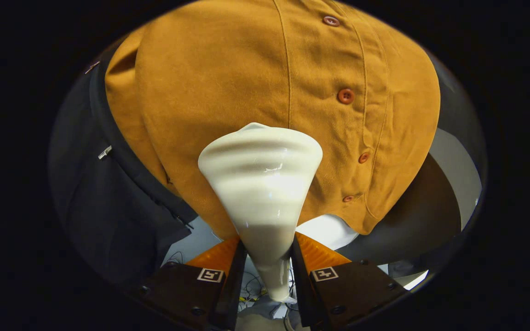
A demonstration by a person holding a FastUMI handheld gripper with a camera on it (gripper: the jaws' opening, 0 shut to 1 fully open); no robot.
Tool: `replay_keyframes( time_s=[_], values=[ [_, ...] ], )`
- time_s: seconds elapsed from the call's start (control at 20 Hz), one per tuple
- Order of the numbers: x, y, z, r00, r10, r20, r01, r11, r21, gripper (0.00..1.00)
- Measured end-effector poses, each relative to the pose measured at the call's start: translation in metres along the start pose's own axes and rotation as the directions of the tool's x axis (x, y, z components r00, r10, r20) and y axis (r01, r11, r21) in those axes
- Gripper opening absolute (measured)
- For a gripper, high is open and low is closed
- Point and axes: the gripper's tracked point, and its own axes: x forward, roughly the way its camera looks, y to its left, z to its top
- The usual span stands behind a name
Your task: Iron the clothes twice with a garment steamer, once on the left side and once on the right side.
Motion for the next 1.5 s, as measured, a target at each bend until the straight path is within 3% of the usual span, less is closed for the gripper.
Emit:
replay_keyframes(
  time_s=[0.4, 0.7, 1.0, 1.5],
  values=[
    [-0.041, -0.019, 0.051, 0.987, -0.018, 0.162, 0.013, 0.999, 0.03, 0.55],
    [-0.072, -0.033, 0.091, 0.957, -0.029, 0.289, 0.017, 0.999, 0.044, 0.54],
    [-0.113, -0.052, 0.133, 0.896, -0.046, 0.442, 0.022, 0.998, 0.061, 0.54],
    [-0.177, -0.079, 0.181, 0.748, -0.066, 0.66, 0.048, 0.998, 0.044, 0.54]
  ],
)
